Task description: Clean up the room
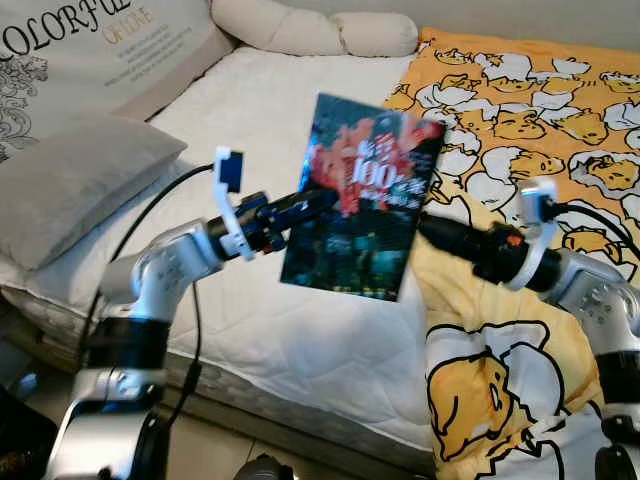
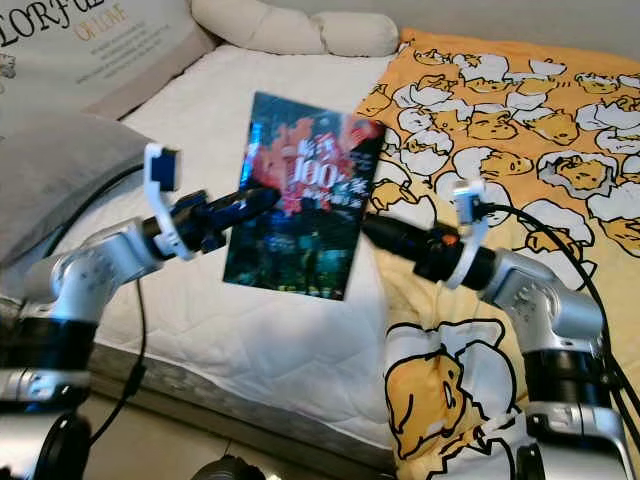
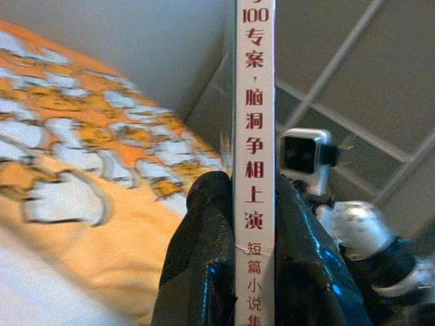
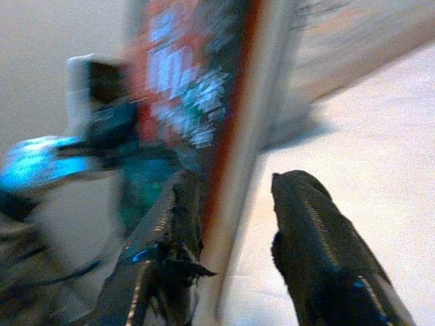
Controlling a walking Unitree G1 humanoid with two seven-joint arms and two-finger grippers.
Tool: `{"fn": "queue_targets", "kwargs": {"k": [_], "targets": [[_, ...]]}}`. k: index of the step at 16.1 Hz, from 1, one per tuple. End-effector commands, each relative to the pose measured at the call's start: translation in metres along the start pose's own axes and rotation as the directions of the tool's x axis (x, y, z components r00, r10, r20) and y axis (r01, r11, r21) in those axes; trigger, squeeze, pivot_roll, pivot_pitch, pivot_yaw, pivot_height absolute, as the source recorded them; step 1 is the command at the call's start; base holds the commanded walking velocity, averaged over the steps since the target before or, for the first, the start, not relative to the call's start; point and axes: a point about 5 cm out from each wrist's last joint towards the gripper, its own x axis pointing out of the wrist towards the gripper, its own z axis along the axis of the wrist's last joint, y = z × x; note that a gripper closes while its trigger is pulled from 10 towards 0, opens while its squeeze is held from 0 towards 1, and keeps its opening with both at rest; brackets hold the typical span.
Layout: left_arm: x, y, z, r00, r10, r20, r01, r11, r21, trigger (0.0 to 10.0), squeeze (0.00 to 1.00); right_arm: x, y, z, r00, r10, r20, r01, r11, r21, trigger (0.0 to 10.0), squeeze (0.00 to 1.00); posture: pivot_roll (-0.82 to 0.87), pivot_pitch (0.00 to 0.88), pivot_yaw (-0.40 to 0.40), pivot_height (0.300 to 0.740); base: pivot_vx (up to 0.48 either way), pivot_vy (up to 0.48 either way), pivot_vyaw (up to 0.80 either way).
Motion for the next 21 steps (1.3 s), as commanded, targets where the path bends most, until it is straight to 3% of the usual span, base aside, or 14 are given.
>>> {"fn": "queue_targets", "kwargs": {"k": [1,2,3,4,5,6,7,8,9,10,11,13,15,21], "targets": [[-0.006,0.000,0.011,0.999,0.050,0.017,-0.052,0.995,0.087,0.0,0.00,-0.006,-0.005,-0.001,0.996,-0.084,0.019,0.085,0.996,-0.020,10.0,1.00,-0.04,0.000,0.057,0.740,0.000,0.000,0.00],[-0.011,0.004,0.005,0.987,0.151,-0.048,-0.139,0.970,0.202,0.0,0.00,-0.006,-0.007,-0.003,0.982,-0.189,0.028,0.191,0.978,-0.083,10.0,1.00,-0.04,0.000,0.056,0.740,0.000,0.000,0.00],[-0.014,0.009,-0.001,0.958,0.271,-0.089,-0.230,0.918,0.324,0.0,0.00,-0.004,-0.009,-0.009,0.947,-0.320,0.017,0.318,0.933,-0.171,10.0,0.87,-0.04,0.000,0.057,0.740,0.000,0.000,0.00],[-0.014,0.010,-0.002,0.943,0.324,-0.075,-0.274,0.886,0.374,1.7,0.00,-0.002,-0.009,-0.013,0.929,-0.370,0.011,0.366,0.911,-0.189,10.0,0.00,-0.04,0.000,0.056,0.740,0.000,0.000,0.00],[-0.012,0.011,-0.001,0.900,0.435,0.002,-0.379,0.782,0.495,10.0,0.00,0.000,-0.011,-0.024,0.852,-0.523,0.024,0.517,0.832,-0.200,10.0,0.00,-0.04,0.000,0.054,0.740,0.000,0.000,0.00],[-0.010,0.010,-0.001,0.885,0.464,0.036,-0.407,0.737,0.540,10.0,0.00,0.001,-0.012,-0.029,0.818,-0.574,0.036,0.569,0.799,-0.197,10.0,0.00,-0.04,0.000,0.053,0.740,0.000,0.000,0.00],[-0.008,0.011,-0.005,0.830,0.551,0.087,-0.504,0.674,0.540,10.0,0.00,0.001,-0.008,-0.040,0.730,-0.680,0.071,0.675,0.702,-0.228,10.0,0.00,-0.04,0.000,0.051,0.740,0.000,0.000,0.00],[-0.007,0.011,-0.005,0.822,0.560,0.102,-0.515,0.657,0.551,10.0,0.00,0.001,-0.007,-0.043,0.704,-0.705,0.085,0.702,0.672,-0.236,10.0,0.00,-0.04,0.000,0.051,0.740,0.000,0.000,0.00],[-0.009,0.011,-0.012,0.781,0.610,0.135,-0.565,0.597,0.570,10.0,0.00,0.003,0.000,-0.051,0.613,-0.774,0.158,0.783,0.568,-0.254,10.0,0.00,-0.05,0.000,0.062,0.740,0.000,0.000,0.00],[-0.010,0.012,-0.019,0.752,0.641,0.155,-0.595,0.558,0.579,10.0,0.00,0.005,0.006,-0.057,0.562,-0.802,0.205,0.826,0.526,-0.205,10.0,0.00,-0.05,0.000,0.064,0.740,0.000,0.000,0.00],[-0.011,0.012,-0.023,0.741,0.652,0.160,-0.605,0.546,0.580,10.0,0.00,0.006,0.007,-0.060,0.558,-0.806,0.197,0.829,0.534,-0.164,10.0,0.00,-0.05,0.000,0.062,0.740,0.000,0.000,0.00],[-0.011,0.011,-0.031,0.724,0.671,0.159,-0.617,0.527,0.584,10.0,0.00,0.010,0.008,-0.061,0.474,-0.841,0.261,0.878,0.426,-0.220,10.0,0.00,-0.05,0.000,0.056,0.740,0.000,0.000,0.00],[-0.013,0.008,-0.039,0.709,0.686,0.165,-0.635,0.518,0.573,10.0,0.00,0.017,0.017,-0.083,0.558,-0.818,0.140,0.820,0.519,-0.241,10.0,0.00,-0.04,0.000,0.049,0.740,0.000,0.401,0.00],[-0.016,0.005,-0.051,0.687,0.709,0.160,-0.649,0.500,0.574,10.0,0.00,0.029,0.024,-0.086,0.565,-0.812,0.148,0.821,0.536,-0.196,10.0,0.00,-0.04,0.000,0.051,0.740,0.000,0.480,-0.21]]}}
